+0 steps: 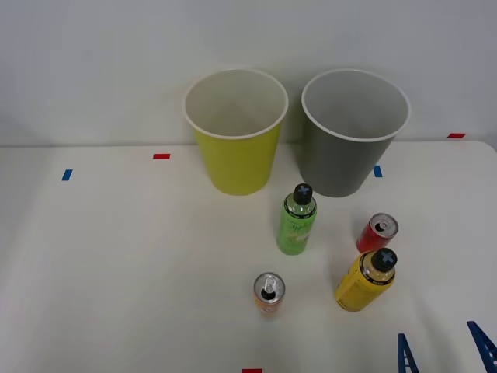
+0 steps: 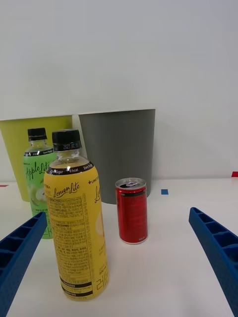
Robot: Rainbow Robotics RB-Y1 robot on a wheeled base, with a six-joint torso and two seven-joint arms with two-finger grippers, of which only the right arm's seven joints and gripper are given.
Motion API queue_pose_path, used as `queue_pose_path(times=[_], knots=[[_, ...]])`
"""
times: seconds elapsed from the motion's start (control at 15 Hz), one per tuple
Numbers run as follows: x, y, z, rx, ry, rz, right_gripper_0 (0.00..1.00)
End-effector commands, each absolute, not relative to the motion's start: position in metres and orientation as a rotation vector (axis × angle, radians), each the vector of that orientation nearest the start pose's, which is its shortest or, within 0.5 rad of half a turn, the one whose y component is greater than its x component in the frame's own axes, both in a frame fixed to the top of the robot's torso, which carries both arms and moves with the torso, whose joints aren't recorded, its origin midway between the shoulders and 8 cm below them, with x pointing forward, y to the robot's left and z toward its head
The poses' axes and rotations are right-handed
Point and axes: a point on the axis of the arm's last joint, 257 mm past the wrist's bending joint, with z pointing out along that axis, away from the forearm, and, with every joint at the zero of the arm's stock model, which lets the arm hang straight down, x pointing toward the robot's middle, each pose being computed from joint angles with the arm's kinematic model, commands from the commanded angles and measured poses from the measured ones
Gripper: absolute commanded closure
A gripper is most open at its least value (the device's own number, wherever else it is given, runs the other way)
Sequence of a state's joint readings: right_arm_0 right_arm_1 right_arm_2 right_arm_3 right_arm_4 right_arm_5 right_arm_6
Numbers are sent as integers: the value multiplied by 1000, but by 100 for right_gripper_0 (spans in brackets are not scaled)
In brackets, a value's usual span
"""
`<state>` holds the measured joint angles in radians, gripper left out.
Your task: Put cans in the gray bin, plastic bottles in the light green bin
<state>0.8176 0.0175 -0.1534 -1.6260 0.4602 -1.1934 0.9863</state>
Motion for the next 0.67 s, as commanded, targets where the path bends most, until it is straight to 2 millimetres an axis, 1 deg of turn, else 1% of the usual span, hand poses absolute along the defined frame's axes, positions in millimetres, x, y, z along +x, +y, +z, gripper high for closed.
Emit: queue_pose_path(times=[0.07, 0.67], knots=[[224, -260, -240, -88, 1241, 151, 0], [224, -260, -240, -88, 1241, 151, 0]])
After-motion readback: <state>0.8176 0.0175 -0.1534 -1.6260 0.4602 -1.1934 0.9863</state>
